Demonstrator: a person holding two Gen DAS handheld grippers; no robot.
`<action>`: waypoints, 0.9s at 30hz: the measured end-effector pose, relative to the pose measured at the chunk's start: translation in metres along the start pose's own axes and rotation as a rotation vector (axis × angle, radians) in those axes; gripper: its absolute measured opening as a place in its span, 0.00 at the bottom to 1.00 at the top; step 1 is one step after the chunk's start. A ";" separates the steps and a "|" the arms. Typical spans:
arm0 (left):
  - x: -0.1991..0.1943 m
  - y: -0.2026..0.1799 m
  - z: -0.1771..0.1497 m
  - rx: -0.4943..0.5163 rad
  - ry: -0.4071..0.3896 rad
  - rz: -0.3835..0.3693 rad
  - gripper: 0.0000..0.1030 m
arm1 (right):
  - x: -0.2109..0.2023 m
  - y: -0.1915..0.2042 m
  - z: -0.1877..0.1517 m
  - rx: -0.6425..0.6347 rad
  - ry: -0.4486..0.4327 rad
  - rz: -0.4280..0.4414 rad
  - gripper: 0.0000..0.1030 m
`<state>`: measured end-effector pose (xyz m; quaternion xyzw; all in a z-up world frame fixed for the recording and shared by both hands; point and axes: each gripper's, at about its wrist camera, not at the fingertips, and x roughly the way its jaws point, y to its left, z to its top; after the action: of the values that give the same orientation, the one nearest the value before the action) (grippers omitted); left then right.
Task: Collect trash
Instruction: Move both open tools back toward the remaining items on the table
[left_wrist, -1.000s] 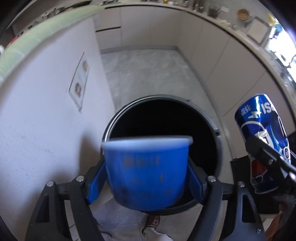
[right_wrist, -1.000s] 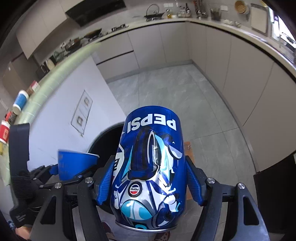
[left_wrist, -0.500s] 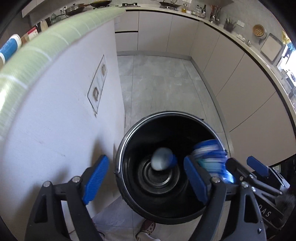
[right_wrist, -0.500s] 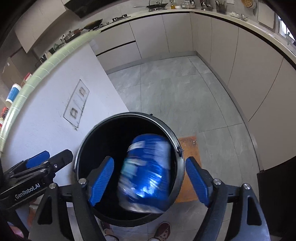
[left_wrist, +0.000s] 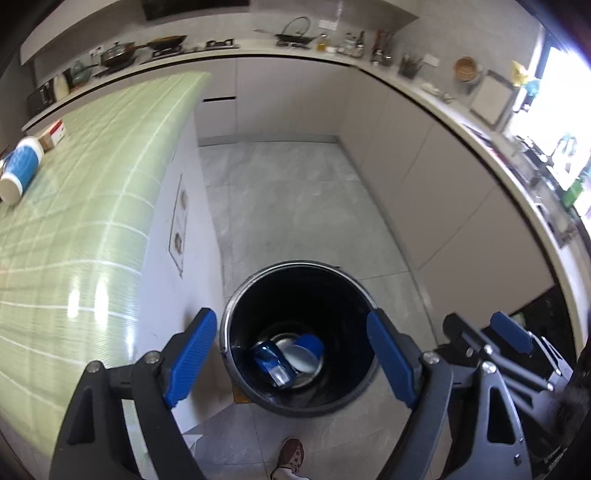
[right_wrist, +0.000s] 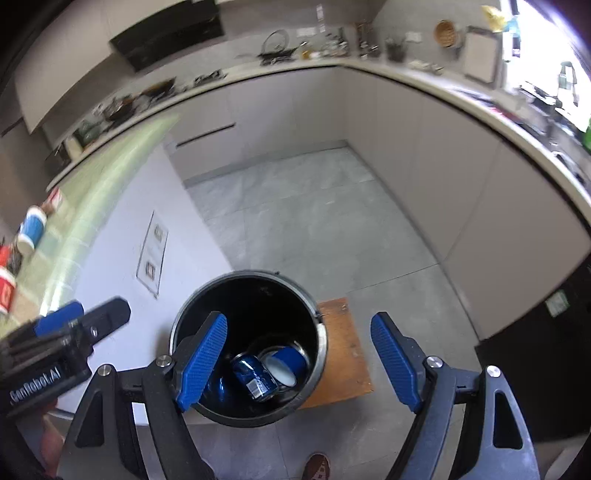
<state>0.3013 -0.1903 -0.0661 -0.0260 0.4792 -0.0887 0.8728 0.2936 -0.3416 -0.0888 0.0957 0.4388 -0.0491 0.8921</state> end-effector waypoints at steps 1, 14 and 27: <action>-0.010 0.000 0.000 0.010 0.001 -0.015 0.82 | -0.010 0.000 0.001 0.013 -0.010 -0.013 0.80; -0.117 0.118 0.008 0.040 -0.180 0.042 0.82 | -0.129 0.135 0.011 -0.002 -0.166 0.010 0.80; -0.151 0.311 -0.020 -0.085 -0.199 0.219 0.82 | -0.119 0.351 -0.035 -0.116 -0.146 0.147 0.80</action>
<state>0.2459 0.1433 0.0082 -0.0192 0.3935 0.0302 0.9186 0.2543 0.0093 0.0296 0.0720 0.3667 0.0350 0.9269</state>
